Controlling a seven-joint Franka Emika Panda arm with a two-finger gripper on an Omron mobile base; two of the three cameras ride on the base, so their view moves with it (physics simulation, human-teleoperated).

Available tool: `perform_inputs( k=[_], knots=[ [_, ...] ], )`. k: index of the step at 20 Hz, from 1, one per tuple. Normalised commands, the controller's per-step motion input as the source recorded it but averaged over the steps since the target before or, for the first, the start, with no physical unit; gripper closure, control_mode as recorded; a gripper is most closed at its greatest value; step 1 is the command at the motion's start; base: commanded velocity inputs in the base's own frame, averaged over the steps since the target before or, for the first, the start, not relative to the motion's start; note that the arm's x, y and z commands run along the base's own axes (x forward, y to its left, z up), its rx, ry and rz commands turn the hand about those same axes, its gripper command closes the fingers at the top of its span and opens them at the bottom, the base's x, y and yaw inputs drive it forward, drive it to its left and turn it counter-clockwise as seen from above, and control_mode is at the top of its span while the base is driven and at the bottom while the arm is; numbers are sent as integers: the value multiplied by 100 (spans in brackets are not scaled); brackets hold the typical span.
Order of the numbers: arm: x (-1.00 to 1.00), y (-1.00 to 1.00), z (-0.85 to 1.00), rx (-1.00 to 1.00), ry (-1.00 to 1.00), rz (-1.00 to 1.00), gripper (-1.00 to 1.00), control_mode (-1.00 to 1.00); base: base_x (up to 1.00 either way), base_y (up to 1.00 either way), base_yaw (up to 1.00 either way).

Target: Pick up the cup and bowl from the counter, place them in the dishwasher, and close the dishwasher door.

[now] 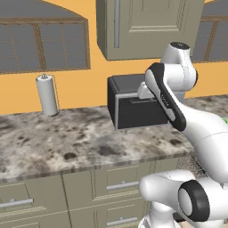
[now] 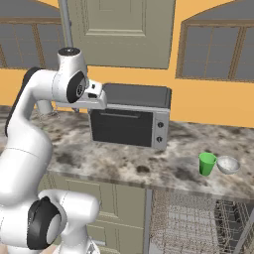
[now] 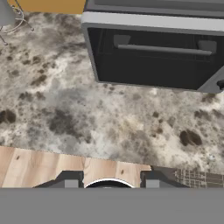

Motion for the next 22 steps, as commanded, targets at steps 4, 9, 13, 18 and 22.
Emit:
perform_inputs(
  k=[4,9,13,18,22],
  knots=[
    [-2,-6,-1,0,0,1,-100,-100,0,0,0],
    [-25,-13,-6,-2,-1,2,-100,-100,0,0,0],
    [-23,-23,-7,0,0,4,-100,-100,0,0,0],
    [-8,-28,-10,-5,0,5,-100,-100,0,0,0],
    [-4,-31,-3,-4,0,0,-100,-100,0,0,0]
  ],
)
